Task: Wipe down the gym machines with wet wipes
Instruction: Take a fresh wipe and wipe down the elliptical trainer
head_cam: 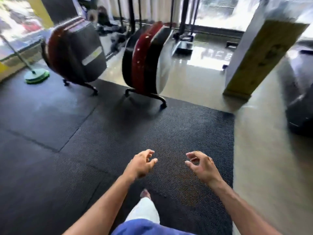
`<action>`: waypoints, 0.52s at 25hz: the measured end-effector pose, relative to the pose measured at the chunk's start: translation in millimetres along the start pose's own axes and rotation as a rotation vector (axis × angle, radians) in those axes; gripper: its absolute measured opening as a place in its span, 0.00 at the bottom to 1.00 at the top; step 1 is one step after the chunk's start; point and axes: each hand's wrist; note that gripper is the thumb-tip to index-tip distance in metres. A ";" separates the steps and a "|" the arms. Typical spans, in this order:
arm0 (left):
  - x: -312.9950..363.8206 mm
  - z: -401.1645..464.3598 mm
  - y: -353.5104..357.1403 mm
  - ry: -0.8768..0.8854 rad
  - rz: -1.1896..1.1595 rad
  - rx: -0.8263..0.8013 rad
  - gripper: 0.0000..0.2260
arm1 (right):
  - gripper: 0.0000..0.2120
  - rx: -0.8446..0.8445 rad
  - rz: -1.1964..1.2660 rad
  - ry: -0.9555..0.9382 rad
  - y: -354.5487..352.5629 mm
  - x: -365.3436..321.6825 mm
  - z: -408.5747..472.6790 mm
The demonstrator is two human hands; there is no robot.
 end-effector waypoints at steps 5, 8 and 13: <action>100.4 139.0 -25.2 0.148 0.048 -0.066 0.19 | 0.15 0.139 -0.034 0.097 -69.2 35.9 98.7; 183.6 204.8 -44.1 0.265 0.111 -0.141 0.18 | 0.14 0.309 -0.032 0.175 -128.5 44.9 150.1; 325.9 315.5 -61.8 0.471 0.169 -0.195 0.17 | 0.13 0.485 0.003 0.312 -213.0 85.2 211.9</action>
Point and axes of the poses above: each hand's wrist, its own z-axis towards the middle knuckle, its own y-axis out of the palm, x = y × z, and after that the axes turned 9 degrees about -y, right-handed
